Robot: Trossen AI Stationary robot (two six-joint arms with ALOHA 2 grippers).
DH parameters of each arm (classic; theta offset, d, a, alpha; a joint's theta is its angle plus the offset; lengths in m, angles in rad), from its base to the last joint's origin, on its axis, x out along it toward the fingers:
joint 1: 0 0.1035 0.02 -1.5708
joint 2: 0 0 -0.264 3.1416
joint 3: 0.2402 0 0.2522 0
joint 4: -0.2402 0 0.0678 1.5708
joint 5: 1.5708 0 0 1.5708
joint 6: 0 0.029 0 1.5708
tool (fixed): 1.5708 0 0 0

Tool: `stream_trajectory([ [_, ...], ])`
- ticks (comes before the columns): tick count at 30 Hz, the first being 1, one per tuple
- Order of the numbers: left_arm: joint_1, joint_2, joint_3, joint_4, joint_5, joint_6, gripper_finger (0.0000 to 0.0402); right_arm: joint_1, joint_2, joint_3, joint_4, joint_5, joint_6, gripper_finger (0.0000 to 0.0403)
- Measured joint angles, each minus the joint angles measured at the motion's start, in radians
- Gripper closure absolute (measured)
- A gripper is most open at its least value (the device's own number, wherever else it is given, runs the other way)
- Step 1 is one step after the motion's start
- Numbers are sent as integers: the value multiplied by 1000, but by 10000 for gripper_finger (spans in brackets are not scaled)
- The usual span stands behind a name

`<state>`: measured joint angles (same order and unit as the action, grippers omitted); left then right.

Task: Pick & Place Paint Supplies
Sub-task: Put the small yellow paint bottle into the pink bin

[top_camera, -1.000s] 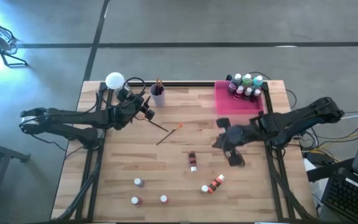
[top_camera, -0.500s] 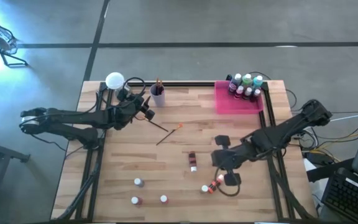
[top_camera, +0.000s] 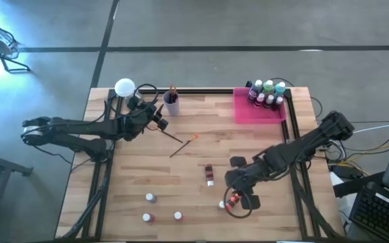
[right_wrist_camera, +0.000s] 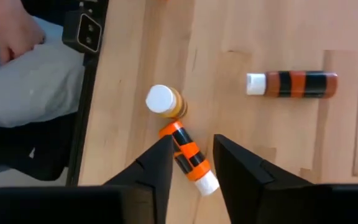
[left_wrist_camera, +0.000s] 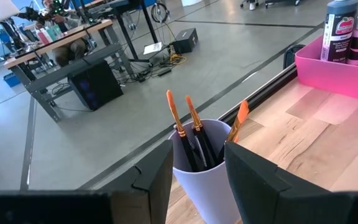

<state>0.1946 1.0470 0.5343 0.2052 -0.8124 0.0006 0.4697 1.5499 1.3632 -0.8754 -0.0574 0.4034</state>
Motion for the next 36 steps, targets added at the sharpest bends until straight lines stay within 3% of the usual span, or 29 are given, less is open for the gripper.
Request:
stream_trajectory([
  [14,0,0,0,-5,0,0,250,24,122,55,65,2,-144,239],
  [19,0,0,0,-5,0,0,250,34,180,110,54,3,-218,250],
  [25,0,0,0,-5,0,0,250,37,221,156,-80,5,-286,274],
  [36,0,0,0,-5,0,0,250,44,252,157,-85,4,-335,296],
])
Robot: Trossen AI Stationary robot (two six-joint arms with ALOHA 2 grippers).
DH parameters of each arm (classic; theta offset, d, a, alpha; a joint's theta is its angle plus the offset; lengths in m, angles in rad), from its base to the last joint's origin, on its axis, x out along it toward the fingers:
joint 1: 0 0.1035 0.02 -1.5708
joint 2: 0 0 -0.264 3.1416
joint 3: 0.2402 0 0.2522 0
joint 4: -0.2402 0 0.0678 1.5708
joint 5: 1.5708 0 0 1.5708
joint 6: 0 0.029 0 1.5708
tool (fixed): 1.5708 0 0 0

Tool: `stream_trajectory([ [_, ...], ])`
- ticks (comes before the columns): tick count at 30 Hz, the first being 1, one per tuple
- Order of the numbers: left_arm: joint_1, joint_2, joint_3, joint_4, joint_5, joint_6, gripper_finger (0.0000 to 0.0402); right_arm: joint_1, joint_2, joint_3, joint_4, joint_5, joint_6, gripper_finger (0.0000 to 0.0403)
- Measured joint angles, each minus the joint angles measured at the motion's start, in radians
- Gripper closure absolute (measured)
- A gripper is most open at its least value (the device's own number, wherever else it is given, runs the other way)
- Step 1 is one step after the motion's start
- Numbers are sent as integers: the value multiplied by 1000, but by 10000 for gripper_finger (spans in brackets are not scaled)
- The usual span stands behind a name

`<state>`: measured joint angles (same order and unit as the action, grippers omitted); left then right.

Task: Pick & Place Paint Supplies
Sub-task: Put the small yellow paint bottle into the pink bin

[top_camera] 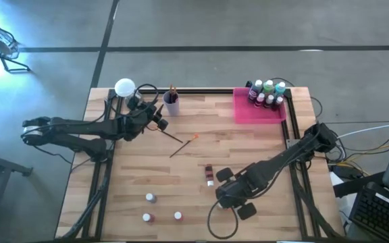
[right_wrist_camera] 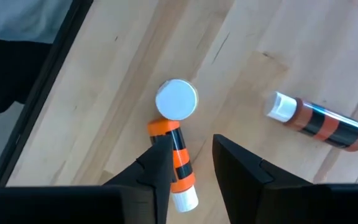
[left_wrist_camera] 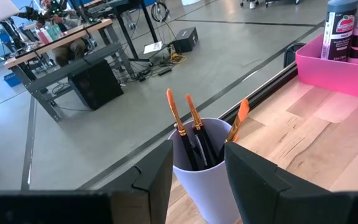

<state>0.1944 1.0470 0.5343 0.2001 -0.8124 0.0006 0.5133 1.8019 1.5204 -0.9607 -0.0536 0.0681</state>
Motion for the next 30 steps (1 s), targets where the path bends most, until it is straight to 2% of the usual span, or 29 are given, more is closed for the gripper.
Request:
stream_trajectory([
  [4,0,0,0,0,0,0,250,0,0,15,20,-8,2,286],
  [18,0,0,0,-2,0,0,250,0,68,63,15,-8,-58,202],
  [25,0,0,0,-9,0,0,250,1,69,63,23,-7,-90,188],
  [30,0,0,0,-10,0,0,250,1,69,51,37,-6,-90,194],
])
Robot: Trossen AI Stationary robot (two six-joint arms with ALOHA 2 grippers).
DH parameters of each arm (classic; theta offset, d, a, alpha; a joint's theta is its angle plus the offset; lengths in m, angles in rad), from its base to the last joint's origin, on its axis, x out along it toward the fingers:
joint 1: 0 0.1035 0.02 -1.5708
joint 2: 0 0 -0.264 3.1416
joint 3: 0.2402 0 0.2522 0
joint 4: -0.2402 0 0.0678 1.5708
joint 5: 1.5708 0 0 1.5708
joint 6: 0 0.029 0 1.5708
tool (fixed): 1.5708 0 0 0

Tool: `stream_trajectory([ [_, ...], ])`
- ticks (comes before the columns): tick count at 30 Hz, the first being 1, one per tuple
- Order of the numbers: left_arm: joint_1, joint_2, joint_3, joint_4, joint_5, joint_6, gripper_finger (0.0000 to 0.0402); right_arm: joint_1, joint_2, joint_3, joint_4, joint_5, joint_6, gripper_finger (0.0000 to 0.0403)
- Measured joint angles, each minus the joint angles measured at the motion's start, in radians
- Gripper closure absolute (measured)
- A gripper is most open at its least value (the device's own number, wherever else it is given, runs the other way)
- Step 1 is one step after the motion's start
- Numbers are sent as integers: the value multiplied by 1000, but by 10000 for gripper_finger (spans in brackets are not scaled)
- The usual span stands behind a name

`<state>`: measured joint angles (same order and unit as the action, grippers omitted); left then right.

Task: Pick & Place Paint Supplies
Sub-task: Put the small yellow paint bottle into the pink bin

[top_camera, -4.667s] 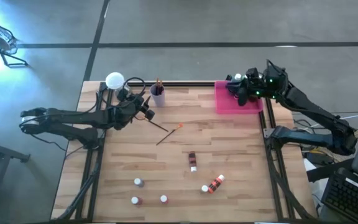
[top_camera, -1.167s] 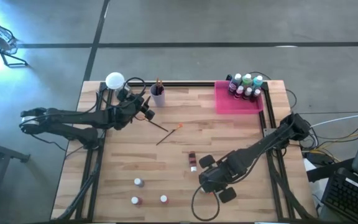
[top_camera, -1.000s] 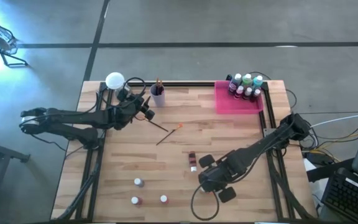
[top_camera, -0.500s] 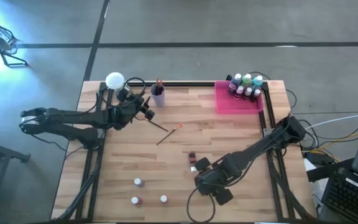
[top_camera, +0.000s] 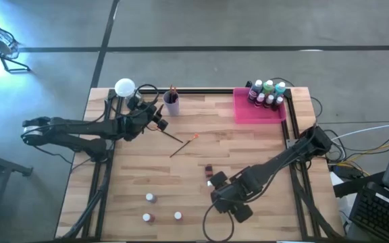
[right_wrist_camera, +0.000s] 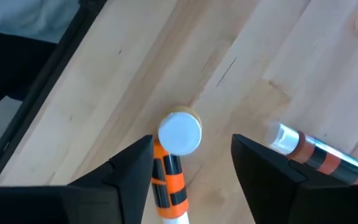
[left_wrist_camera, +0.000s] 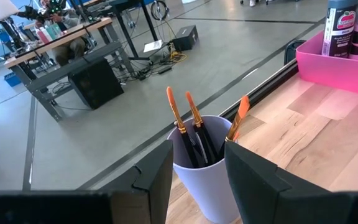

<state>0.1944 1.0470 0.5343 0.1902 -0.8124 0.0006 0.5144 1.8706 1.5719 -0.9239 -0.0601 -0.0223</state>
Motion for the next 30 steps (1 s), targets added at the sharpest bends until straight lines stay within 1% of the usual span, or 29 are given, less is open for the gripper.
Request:
stream_trajectory([
  [4,0,0,0,0,0,0,250,0,11,-12,52,2,-5,204],
  [15,0,0,0,-8,0,0,250,18,111,25,13,0,-4,224],
  [19,0,0,0,-8,0,0,250,20,118,33,12,2,41,234],
  [23,0,0,0,-8,0,0,250,20,112,34,9,2,48,251],
  [28,0,0,0,-8,0,0,250,20,109,34,-6,3,49,287],
  [30,0,0,0,-9,0,0,250,20,108,34,-20,3,49,289],
])
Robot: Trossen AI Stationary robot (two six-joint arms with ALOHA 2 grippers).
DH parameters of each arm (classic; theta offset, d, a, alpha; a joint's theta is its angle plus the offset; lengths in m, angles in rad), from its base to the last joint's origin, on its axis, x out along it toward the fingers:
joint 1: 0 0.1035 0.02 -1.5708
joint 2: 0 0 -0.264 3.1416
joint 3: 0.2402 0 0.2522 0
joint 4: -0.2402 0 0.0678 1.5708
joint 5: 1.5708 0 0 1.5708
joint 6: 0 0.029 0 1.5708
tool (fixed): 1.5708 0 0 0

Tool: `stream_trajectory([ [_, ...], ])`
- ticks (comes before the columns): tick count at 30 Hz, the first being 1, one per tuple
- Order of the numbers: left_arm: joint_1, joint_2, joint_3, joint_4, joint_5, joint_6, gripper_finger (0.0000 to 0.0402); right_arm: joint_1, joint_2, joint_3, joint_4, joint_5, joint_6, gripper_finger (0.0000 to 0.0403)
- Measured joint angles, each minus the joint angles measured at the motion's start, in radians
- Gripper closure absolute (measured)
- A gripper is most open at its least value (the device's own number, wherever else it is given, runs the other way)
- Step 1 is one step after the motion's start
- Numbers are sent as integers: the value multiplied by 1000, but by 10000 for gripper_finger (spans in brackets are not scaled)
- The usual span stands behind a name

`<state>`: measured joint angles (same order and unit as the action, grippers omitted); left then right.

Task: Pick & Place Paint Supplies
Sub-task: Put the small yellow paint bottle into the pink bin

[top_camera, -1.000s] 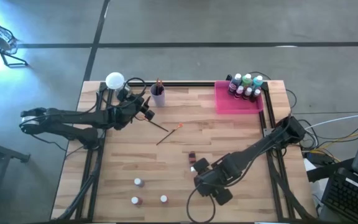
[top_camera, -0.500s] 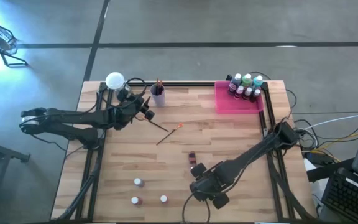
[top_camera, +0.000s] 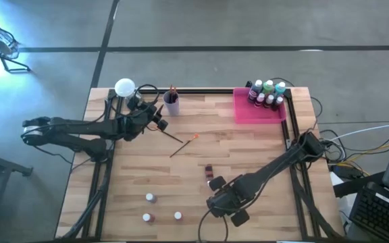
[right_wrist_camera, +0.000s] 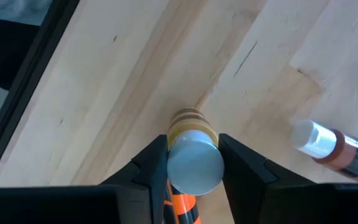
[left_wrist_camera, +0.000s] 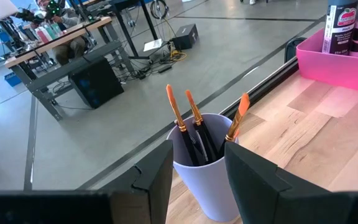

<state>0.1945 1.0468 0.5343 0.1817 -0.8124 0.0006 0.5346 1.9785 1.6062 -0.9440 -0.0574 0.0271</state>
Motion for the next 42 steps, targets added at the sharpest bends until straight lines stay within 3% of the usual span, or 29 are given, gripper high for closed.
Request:
stream_trajectory([
  [13,0,0,0,0,0,0,250,0,-1,0,1,13,33,289],
  [25,0,0,0,-1,0,0,250,-19,-90,-1,-120,148,97,289],
  [32,0,0,0,-6,1,0,250,-101,-179,-1,-219,226,206,289],
  [42,0,0,0,-5,3,0,250,-281,-291,-8,-233,236,140,289],
])
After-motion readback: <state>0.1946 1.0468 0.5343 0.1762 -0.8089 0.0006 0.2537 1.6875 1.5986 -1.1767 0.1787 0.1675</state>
